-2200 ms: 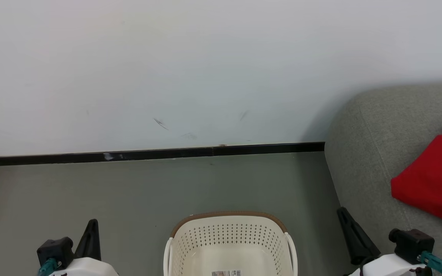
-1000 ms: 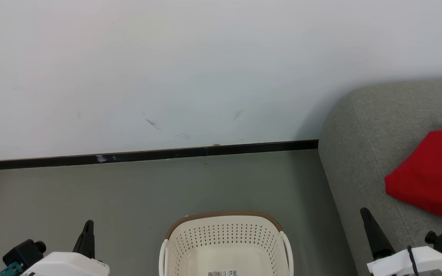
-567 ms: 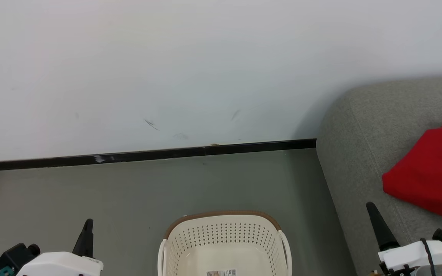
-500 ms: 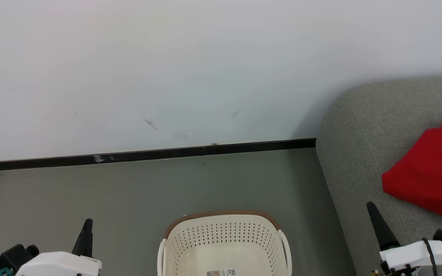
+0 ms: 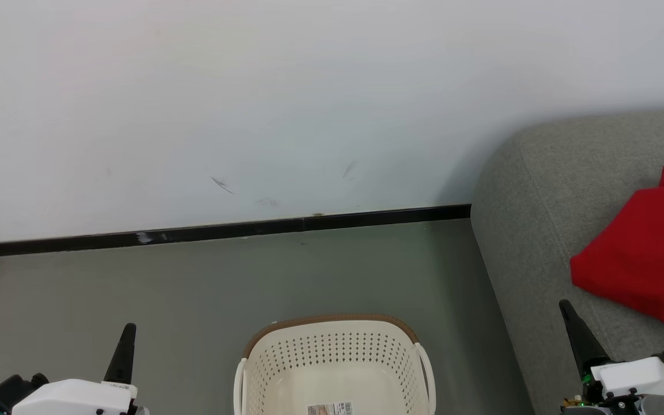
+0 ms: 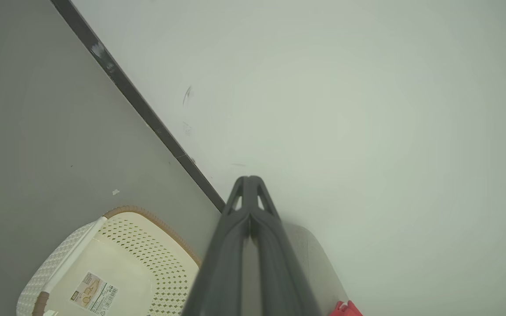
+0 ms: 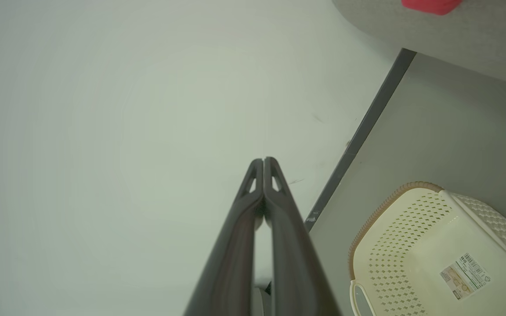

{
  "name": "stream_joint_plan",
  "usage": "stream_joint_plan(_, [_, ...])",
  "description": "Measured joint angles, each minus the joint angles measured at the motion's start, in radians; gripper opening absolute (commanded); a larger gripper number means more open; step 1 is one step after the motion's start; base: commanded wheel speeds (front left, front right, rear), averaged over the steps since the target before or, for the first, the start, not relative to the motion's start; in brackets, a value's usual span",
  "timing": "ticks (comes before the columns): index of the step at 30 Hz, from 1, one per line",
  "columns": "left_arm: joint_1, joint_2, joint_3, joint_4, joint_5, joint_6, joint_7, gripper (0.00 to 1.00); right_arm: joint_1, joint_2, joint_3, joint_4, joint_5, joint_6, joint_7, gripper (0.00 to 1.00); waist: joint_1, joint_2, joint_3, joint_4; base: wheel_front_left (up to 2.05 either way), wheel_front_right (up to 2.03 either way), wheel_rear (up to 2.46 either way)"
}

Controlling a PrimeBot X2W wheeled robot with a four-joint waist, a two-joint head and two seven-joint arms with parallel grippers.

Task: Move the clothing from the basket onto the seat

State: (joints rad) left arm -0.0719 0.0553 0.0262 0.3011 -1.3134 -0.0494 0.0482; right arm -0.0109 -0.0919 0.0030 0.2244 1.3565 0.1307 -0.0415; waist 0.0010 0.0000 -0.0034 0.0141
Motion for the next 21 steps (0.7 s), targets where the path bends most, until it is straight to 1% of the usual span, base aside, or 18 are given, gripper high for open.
stream_joint_plan(21, [0.000,-0.021,0.063,-0.014,-0.272,-0.069,0.071,0.00,-0.041,-0.014,-0.024,0.023,0.322,0.000,0.052,0.00,-0.0004,0.0000,0.006,-0.014,0.00,0.00,0.00])
